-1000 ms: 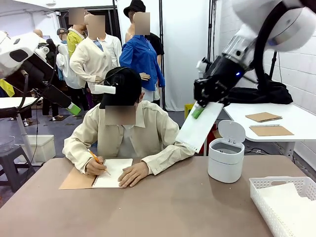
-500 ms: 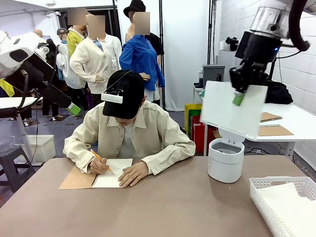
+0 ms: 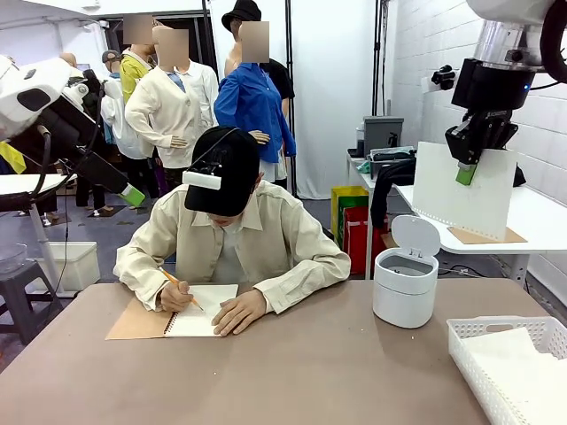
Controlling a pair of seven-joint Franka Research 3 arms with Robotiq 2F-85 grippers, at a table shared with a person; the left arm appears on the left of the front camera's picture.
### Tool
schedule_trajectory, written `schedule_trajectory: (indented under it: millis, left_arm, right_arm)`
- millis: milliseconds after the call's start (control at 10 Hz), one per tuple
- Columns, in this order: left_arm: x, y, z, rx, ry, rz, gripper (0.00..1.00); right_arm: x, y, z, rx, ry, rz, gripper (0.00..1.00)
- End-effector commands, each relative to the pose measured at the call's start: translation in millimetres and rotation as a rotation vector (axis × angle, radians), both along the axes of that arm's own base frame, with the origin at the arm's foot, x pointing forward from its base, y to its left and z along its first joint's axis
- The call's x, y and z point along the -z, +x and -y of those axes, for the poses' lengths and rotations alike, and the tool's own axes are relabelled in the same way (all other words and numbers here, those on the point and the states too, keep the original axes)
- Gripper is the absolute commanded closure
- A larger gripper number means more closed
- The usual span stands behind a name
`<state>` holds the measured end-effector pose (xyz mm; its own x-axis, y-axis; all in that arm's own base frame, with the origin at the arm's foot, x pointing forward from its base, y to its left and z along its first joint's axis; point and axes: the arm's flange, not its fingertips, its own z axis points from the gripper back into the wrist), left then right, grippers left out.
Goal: Sort the paper based on its condition.
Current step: If a person hands you a paper, place it in the Organizing basket , and if it's crumpled, put it in the Trash can.
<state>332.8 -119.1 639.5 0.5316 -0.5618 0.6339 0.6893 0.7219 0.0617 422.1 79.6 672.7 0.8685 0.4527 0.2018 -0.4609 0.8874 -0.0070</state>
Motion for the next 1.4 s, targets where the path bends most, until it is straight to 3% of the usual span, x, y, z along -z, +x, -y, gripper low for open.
schedule_trajectory:
  millis: [0,400,500,700,900,1300]
  left_arm:
    - [0.3,0.2,-0.9,0.001,-0.008,-0.004,0.00]
    - [0.3,0.2,-0.9,0.001,-0.008,-0.004,0.00]
    - [0.3,0.2,-0.9,0.001,-0.008,-0.004,0.00]
    - [0.3,0.2,-0.9,0.001,-0.008,-0.004,0.00]
    - [0.3,0.2,-0.9,0.001,-0.008,-0.004,0.00]
    - [0.3,0.2,-0.9,0.001,-0.008,-0.004,0.00]
  right_arm:
    - [-6.5,-4.8,-4.3,-0.012,-0.020,-0.002,1.00]
    - [-5.5,-3.3,-4.3,-0.011,-0.003,0.004,1.00]
    - [5.7,-11.2,6.3,-0.063,0.037,-0.022,1.00]
    - [30.4,-31.0,20.0,-0.056,0.052,-0.082,1.00]
    - [50.9,-51.9,28.5,-0.036,0.083,-0.093,1.00]
    - [94.1,-105.4,52.7,0.167,0.060,-0.089,1.00]
